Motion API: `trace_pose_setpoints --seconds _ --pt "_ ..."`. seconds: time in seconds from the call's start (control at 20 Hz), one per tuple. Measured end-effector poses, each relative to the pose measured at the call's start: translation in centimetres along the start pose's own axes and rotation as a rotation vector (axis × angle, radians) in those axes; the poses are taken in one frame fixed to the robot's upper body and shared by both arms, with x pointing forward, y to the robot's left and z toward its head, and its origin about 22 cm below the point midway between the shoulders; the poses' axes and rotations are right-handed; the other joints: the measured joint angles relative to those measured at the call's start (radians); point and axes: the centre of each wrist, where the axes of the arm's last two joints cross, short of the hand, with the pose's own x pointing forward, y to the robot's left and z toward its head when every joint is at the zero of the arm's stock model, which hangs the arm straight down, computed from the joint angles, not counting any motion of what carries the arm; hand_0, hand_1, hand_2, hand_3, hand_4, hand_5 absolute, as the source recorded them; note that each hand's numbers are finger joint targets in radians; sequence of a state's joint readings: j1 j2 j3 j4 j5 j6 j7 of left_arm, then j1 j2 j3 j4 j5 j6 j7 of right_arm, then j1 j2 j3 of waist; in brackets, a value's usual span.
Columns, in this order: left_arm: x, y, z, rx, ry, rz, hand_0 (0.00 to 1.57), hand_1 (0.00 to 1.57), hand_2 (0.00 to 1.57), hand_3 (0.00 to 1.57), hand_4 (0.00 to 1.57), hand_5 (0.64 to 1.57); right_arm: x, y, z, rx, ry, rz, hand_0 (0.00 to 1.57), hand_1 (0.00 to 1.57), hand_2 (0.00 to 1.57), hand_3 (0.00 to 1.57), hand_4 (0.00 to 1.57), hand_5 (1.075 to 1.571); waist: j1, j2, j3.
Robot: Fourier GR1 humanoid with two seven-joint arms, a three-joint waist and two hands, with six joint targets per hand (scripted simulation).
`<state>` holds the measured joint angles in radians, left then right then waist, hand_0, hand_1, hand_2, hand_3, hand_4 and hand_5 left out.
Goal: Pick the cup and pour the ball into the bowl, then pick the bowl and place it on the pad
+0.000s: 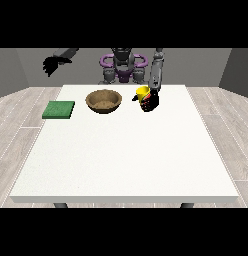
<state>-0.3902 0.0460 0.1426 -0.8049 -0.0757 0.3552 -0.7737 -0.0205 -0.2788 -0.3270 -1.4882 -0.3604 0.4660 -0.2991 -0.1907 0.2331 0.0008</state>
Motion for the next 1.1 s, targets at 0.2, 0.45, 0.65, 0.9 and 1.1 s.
trace_pose_setpoints --seconds 0.2,0.45,0.65,0.9,1.1 --pt "-0.1 -0.7 -0.1 -0.014 0.016 -0.084 1.30 1.30 1.57 1.57 1.23 1.548 -0.2 -1.9 1.2 -0.018 0.043 -0.002 0.00 0.00 0.00 0.00 0.36 1.570 0.002 -0.042 0.0008" --pt "0.9 -2.0 -1.6 -0.073 0.040 -0.280 1.32 1.32 1.57 1.57 1.23 1.552 0.1 -3.2 1.1 -0.036 0.136 0.000 0.00 0.00 0.00 0.00 0.49 1.571 0.010 -0.149 0.0009" --pt "2.0 -3.8 -3.2 -0.151 0.026 -0.459 1.31 1.31 1.57 1.57 1.24 1.561 0.8 -3.9 -0.5 -0.060 0.182 0.012 0.00 0.00 0.00 0.00 0.58 1.568 0.032 -0.212 0.0017" --pt "2.1 -2.9 -5.6 -0.229 -0.052 -0.806 1.17 1.17 1.57 1.35 1.06 1.569 0.5 -3.7 -1.3 -0.073 0.231 0.022 0.00 0.00 0.00 0.00 0.63 1.565 0.041 -0.253 0.0048" --pt "3.5 -5.7 -6.6 -0.309 -0.071 -0.986 1.17 1.17 1.57 1.35 1.06 1.569 -1.2 -3.9 -0.2 -0.121 0.285 0.019 0.00 0.00 0.00 0.00 0.64 1.566 0.077 -0.303 0.0044"
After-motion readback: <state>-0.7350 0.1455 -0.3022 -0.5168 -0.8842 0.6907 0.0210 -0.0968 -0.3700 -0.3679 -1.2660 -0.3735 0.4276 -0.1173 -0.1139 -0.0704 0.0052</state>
